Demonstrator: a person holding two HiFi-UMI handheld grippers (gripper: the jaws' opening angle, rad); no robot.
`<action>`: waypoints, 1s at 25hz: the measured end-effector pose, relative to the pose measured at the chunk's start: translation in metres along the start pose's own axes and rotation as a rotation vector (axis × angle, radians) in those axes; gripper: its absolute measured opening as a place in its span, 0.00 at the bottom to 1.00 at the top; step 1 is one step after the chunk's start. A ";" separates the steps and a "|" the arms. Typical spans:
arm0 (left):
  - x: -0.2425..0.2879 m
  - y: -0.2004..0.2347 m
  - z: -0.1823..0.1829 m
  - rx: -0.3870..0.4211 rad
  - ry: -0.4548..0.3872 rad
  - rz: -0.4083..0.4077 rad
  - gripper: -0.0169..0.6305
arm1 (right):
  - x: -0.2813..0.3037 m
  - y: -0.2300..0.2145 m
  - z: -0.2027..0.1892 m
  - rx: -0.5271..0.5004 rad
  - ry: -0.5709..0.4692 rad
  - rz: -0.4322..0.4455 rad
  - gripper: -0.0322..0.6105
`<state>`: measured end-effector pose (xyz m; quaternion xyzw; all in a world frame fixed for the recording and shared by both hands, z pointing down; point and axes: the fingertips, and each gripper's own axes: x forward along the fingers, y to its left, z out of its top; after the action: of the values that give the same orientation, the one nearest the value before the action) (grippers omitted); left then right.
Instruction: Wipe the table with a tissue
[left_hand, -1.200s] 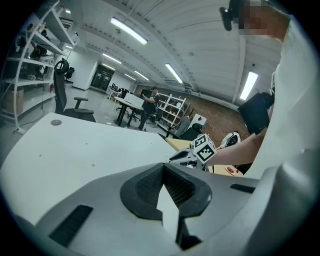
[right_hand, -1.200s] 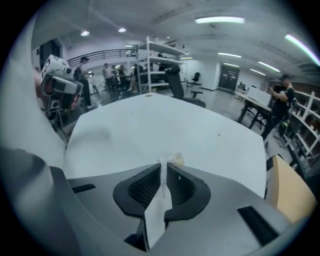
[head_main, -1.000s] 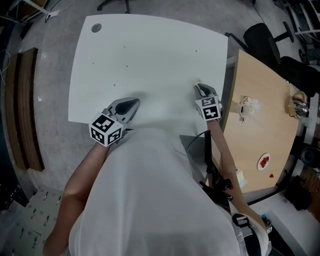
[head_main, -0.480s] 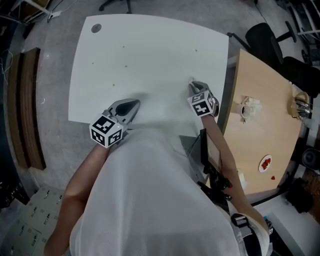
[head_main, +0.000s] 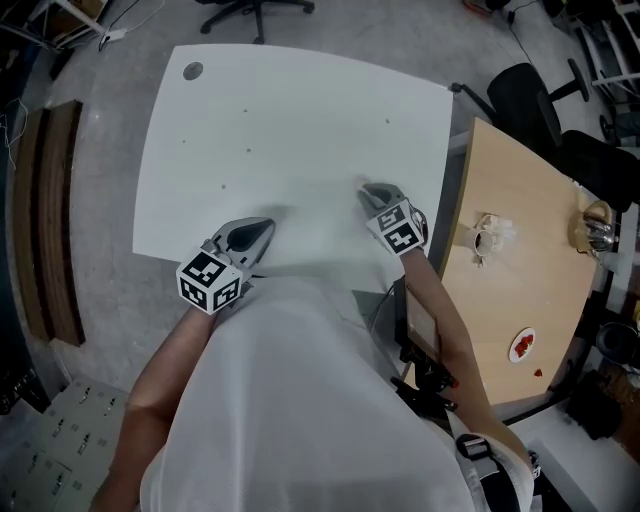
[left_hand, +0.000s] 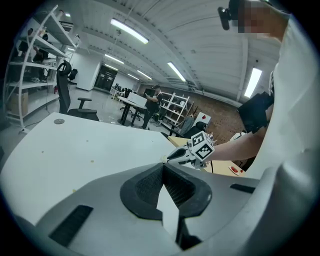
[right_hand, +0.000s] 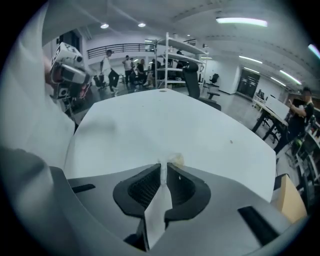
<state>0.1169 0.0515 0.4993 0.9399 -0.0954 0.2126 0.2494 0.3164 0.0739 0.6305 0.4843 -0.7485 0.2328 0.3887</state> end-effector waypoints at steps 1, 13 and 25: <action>0.000 0.000 0.000 -0.001 0.001 0.000 0.04 | -0.002 -0.013 -0.002 0.033 -0.007 -0.018 0.12; 0.004 -0.002 0.000 -0.016 0.003 -0.003 0.04 | -0.004 -0.135 0.000 0.084 -0.010 -0.177 0.12; 0.009 -0.002 -0.004 -0.069 -0.008 0.011 0.04 | 0.022 -0.195 0.026 -0.057 0.128 -0.160 0.12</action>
<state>0.1239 0.0547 0.5050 0.9311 -0.1086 0.2069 0.2800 0.4793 -0.0393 0.6278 0.5154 -0.6873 0.2100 0.4668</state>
